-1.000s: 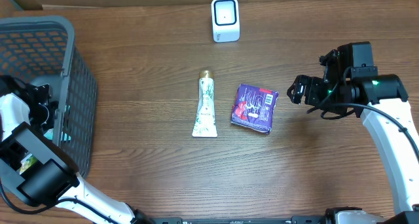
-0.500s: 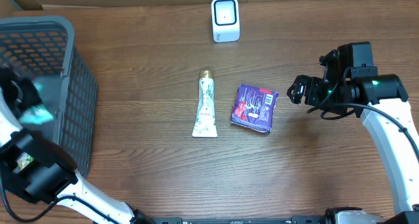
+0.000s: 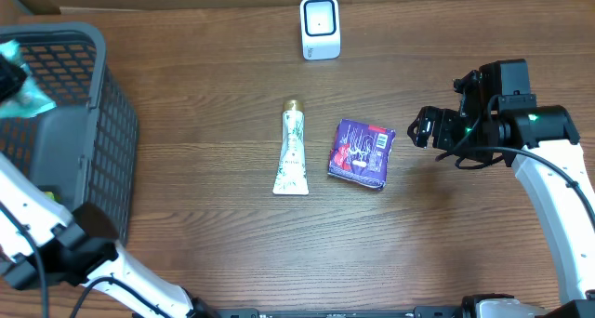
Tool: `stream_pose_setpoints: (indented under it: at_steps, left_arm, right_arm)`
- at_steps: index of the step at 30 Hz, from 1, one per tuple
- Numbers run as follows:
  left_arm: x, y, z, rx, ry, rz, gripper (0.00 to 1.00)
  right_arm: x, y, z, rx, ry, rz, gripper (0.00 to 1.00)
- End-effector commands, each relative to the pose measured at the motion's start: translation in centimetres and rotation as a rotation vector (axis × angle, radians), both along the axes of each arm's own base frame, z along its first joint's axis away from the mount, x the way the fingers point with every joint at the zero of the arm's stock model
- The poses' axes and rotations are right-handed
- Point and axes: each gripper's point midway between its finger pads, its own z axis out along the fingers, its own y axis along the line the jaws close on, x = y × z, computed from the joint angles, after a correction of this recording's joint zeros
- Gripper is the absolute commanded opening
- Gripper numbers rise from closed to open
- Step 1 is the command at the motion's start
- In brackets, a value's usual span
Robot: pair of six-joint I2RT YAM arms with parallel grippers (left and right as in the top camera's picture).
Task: Scan the item barcode
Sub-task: 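Carry the wipes pack out and drop it left of the bottle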
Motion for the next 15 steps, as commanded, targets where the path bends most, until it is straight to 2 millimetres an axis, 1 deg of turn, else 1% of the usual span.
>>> stream_pose_setpoints:
  at_steps: [1, 2, 3, 4, 5, 8, 9, 10, 11, 12, 13, 15]
  left_arm:
    - [-1.2, -7.1, 7.1, 0.073, -0.173, -0.123, 0.04]
    - [-1.4, -8.6, 8.0, 0.082, -0.196, -0.156, 0.04]
    - [-1.7, -10.7, 9.1, 0.086, -0.227, -0.205, 0.04]
    - [-1.9, -12.0, 9.7, 0.085, -0.246, -0.236, 0.04]
    - [-2.0, -13.7, 10.4, 0.080, -0.269, -0.282, 0.04]
    - [-2.4, -18.7, 11.5, 0.050, -0.309, -0.401, 0.04]
    - [-2.4, -19.9, 11.6, 0.047, -0.312, -0.432, 0.04]
    - [-2.3, -20.8, 11.5, 0.046, -0.309, -0.455, 0.04]
    - [-2.2, -21.9, 11.1, 0.041, -0.292, -0.466, 0.05]
    - [-2.0, -22.5, 10.6, 0.040, -0.269, -0.465, 0.06]
    - [-1.8, -23.2, 9.8, 0.040, -0.235, -0.462, 0.06]
    - [-1.2, -24.5, 7.1, 0.035, -0.133, -0.459, 0.06]
  right_arm:
    - [-0.1, 0.4, -0.1, 0.013, 0.003, 0.008, 1.00]
    - [-0.1, 0.4, -0.1, 0.016, 0.003, 0.009, 1.00]
    - [-0.1, 0.4, -0.1, 0.017, 0.004, 0.009, 1.00]
    - [-0.1, 0.4, -0.1, 0.018, 0.005, 0.010, 1.00]
    - [-0.2, 0.5, -0.1, 0.019, 0.007, 0.011, 1.00]
    - [-0.2, 0.5, -0.1, 0.018, 0.008, 0.011, 1.00]
    - [-0.2, 0.5, -0.1, 0.018, 0.008, 0.011, 1.00]
    - [-0.2, 0.5, -0.1, 0.018, 0.008, 0.011, 1.00]
    - [-0.2, 0.5, -0.1, 0.019, 0.008, 0.011, 1.00]
    - [-0.2, 0.5, -0.1, 0.019, 0.008, 0.011, 1.00]
    - [-0.2, 0.5, -0.1, 0.018, 0.009, 0.011, 1.00]
    - [-0.3, 0.5, -0.2, 0.018, 0.011, 0.011, 1.00]
